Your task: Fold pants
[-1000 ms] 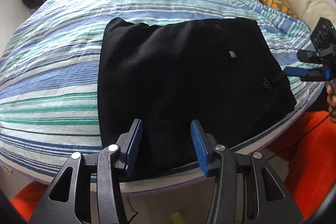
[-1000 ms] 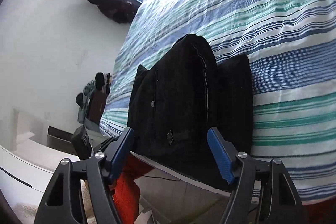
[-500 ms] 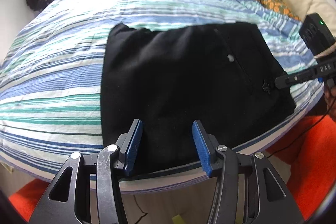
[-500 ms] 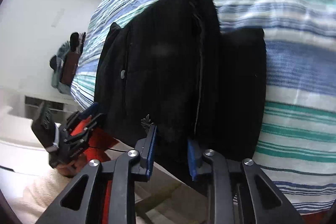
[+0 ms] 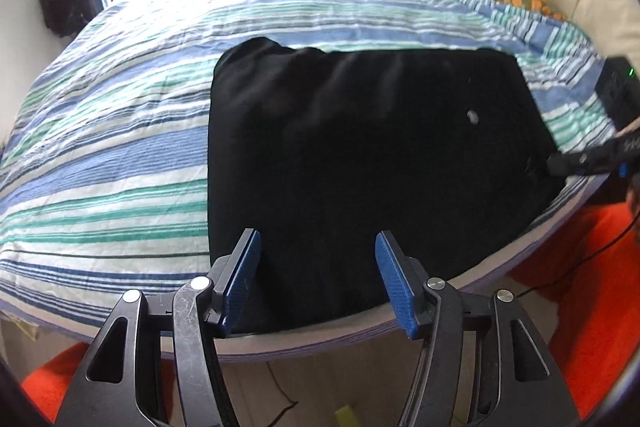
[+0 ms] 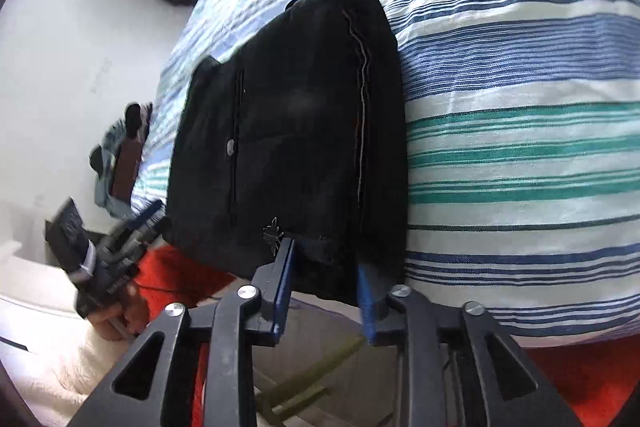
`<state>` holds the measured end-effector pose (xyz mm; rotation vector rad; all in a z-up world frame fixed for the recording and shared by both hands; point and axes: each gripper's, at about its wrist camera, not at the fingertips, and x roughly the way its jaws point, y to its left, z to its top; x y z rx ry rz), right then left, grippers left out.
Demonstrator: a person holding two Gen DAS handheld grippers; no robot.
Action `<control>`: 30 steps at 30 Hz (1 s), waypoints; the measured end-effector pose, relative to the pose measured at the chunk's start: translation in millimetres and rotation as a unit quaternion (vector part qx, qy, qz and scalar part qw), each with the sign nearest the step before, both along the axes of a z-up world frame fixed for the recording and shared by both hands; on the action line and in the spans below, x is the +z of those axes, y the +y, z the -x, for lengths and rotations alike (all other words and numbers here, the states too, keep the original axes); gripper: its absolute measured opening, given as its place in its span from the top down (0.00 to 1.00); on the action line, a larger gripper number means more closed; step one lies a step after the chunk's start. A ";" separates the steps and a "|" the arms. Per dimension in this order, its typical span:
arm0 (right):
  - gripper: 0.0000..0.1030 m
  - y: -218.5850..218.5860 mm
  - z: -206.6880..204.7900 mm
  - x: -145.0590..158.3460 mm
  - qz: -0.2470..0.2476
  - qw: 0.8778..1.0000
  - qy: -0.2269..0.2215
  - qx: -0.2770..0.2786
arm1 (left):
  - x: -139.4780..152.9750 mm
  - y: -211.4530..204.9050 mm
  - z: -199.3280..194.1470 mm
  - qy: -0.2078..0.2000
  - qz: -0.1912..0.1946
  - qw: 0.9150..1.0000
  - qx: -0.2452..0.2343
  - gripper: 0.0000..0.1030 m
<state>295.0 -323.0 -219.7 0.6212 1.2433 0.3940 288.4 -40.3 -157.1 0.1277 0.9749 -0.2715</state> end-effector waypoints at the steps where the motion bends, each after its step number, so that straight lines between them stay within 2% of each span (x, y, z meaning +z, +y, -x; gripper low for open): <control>1: 0.65 -1.0 0.2 6.2 0.011 1.000 -0.003 -0.001 | 0.1 -0.6 0.9 -0.002 -0.004 1.000 0.000 0.41; 2: 0.62 -1.8 0.6 16.5 0.043 0.999 -0.013 0.001 | 2.0 -0.7 0.0 -0.003 -0.005 1.000 0.000 0.41; 5: 0.62 1.1 -0.2 60.5 0.135 0.988 -0.075 0.005 | 4.1 -2.1 -2.3 -0.003 -0.007 1.000 0.007 0.41; 9: 0.62 21.0 -5.2 103.5 0.169 0.972 -0.163 0.005 | 3.5 -4.2 -5.3 -0.004 -0.015 1.000 0.008 0.41; 12: 0.62 40.8 -6.4 115.6 0.187 0.958 -0.215 0.014 | 4.2 -3.6 -5.3 -0.002 -0.016 1.000 0.007 0.41; 14: 0.62 55.3 -9.5 113.7 0.188 0.955 -0.229 0.013 | 3.9 -3.7 -4.6 -0.003 -0.018 1.000 0.006 0.41; 18: 0.62 71.1 -15.9 98.4 0.188 0.958 -0.217 0.004 | 1.7 -5.2 -3.1 -0.004 -0.021 1.000 0.005 0.41; 20: 0.62 69.6 -17.5 80.1 0.213 0.956 -0.202 -0.001 | 0.9 -5.8 -2.7 -0.004 -0.022 1.000 0.005 0.41; 25: 0.62 45.4 -16.7 36.4 0.233 0.959 -0.158 -0.025 | -0.3 -6.9 -2.3 -0.002 -0.021 1.000 0.005 0.40; 27: 0.62 42.7 -15.2 30.8 0.229 0.961 -0.152 -0.026 | -1.6 -7.7 -2.4 -0.001 -0.023 1.000 0.004 0.40; 30: 0.62 45.7 -13.2 36.5 0.244 0.957 -0.157 -0.016 | -2.0 -7.5 -2.7 0.000 -0.022 1.000 0.005 0.40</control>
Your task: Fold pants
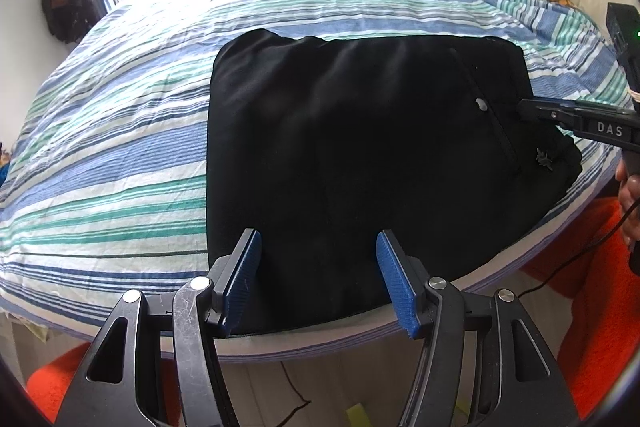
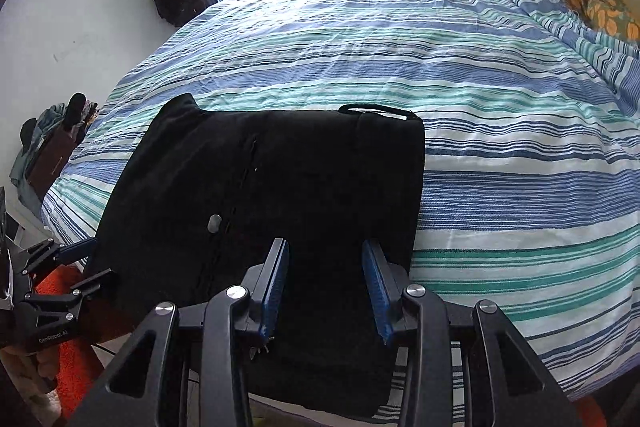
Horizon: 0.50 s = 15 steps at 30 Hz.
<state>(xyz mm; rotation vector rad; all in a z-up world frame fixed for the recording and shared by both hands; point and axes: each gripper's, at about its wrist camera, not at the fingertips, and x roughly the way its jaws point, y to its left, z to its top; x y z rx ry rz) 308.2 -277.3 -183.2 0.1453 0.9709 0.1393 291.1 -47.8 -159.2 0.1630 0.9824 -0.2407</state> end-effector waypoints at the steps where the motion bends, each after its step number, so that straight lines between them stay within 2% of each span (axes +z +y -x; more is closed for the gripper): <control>1: 0.62 1.3 2.3 3.9 0.005 1.000 -0.002 0.002 | 0.5 0.6 -0.2 0.000 0.002 1.000 0.001 0.40; 8: 0.62 18.8 52.2 33.6 0.014 0.998 -0.053 0.023 | 0.5 0.5 -0.2 -0.001 0.005 1.000 0.003 0.39; 15: 0.62 26.1 65.0 -1.5 0.027 0.999 -0.026 0.024 | -6.8 -4.6 0.8 -0.004 -0.006 1.000 0.003 0.35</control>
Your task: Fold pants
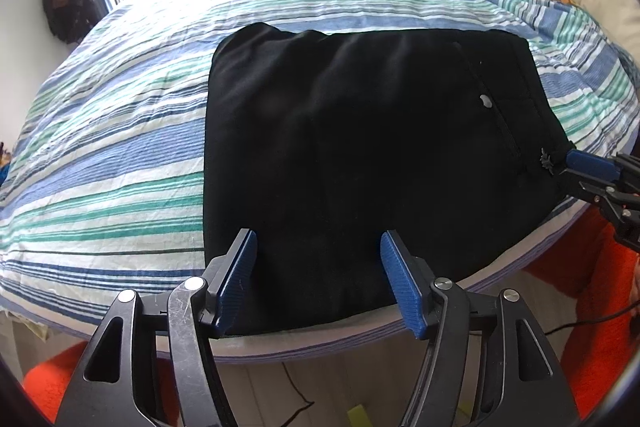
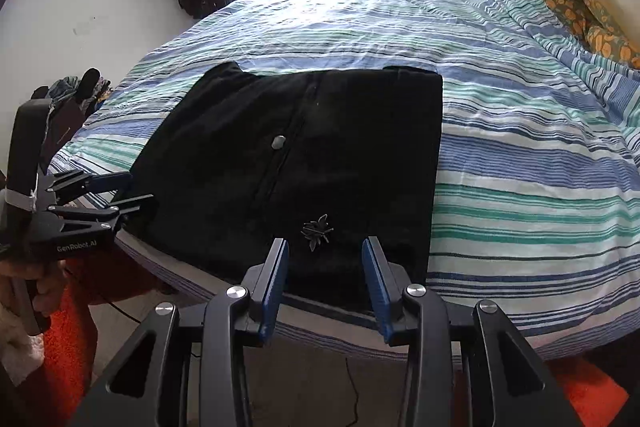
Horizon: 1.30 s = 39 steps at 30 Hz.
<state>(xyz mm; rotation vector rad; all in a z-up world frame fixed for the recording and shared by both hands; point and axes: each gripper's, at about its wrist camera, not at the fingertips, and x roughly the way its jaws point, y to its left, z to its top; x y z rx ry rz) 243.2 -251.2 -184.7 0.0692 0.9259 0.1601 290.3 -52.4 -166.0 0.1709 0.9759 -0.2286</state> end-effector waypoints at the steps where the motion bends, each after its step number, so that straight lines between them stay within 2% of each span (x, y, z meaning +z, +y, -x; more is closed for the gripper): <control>1: 0.62 -0.5 -1.8 -2.9 0.003 1.000 0.003 0.001 | -1.5 -0.6 0.4 -0.001 -0.001 1.000 0.001 0.34; 11: 0.61 -7.6 -3.8 -19.7 -0.009 1.000 0.000 0.006 | -8.9 -5.5 3.0 -0.005 -0.013 1.000 -0.001 0.31; 19: 0.61 -19.9 -3.9 -25.7 -0.052 0.999 0.005 0.002 | -9.8 -10.8 3.6 -0.006 -0.021 1.000 0.000 0.29; 39: 0.61 -15.9 -2.5 -26.4 -0.042 0.999 0.005 0.004 | -11.1 -16.1 5.3 -0.008 -0.025 1.000 0.001 0.29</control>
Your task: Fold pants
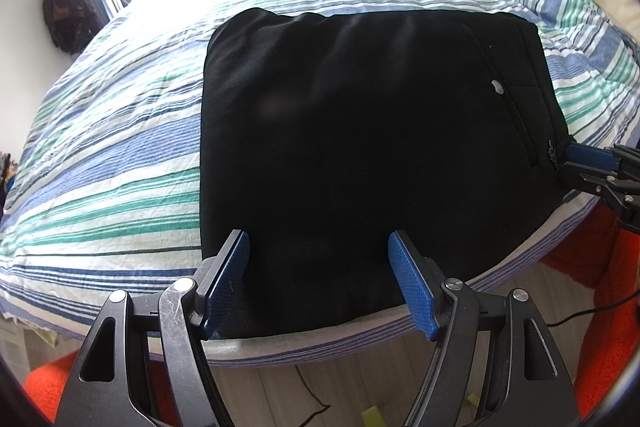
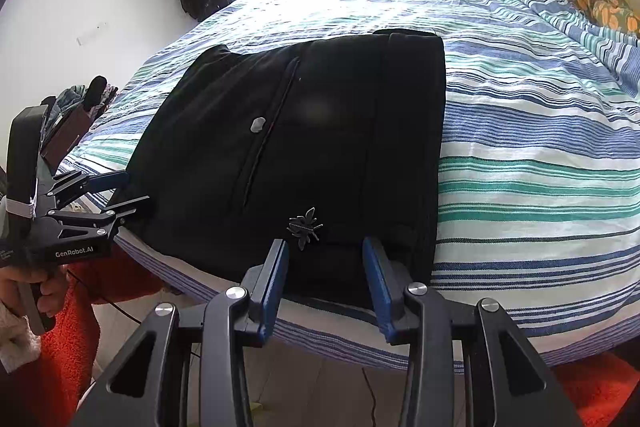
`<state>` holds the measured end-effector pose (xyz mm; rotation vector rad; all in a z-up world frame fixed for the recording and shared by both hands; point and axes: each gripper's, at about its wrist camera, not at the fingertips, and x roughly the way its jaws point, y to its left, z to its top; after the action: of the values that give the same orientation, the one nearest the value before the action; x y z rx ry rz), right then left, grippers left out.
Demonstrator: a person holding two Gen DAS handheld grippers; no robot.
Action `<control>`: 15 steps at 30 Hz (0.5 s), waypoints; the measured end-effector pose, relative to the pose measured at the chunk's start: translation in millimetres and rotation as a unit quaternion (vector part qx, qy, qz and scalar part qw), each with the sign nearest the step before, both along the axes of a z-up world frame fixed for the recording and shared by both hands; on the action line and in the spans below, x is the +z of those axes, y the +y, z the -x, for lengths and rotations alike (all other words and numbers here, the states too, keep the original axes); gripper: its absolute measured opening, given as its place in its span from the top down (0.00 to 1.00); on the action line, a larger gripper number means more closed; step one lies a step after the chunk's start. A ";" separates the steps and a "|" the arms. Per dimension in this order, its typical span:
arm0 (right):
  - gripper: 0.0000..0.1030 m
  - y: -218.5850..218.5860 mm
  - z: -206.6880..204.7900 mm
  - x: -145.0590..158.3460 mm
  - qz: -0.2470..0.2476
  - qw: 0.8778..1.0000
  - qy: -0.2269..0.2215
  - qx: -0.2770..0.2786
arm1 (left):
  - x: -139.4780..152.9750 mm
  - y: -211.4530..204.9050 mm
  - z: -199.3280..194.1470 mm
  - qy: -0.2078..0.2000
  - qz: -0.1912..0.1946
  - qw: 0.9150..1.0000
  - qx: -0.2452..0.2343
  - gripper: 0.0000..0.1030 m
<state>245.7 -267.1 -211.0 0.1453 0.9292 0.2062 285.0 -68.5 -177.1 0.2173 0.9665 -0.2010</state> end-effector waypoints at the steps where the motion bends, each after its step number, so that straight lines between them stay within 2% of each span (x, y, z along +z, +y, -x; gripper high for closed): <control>1: 0.61 -0.1 0.1 0.0 0.000 1.000 0.000 0.000 | 0.0 -0.1 0.0 0.000 0.000 1.000 0.000 0.29; 15: 0.61 0.4 1.8 -3.0 0.002 1.000 0.000 0.001 | 0.0 -0.7 0.2 0.000 0.000 1.000 0.000 0.29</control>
<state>244.0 -266.7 -214.0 0.1410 0.9305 0.2069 284.9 -69.2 -177.1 0.2181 0.9658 -0.2011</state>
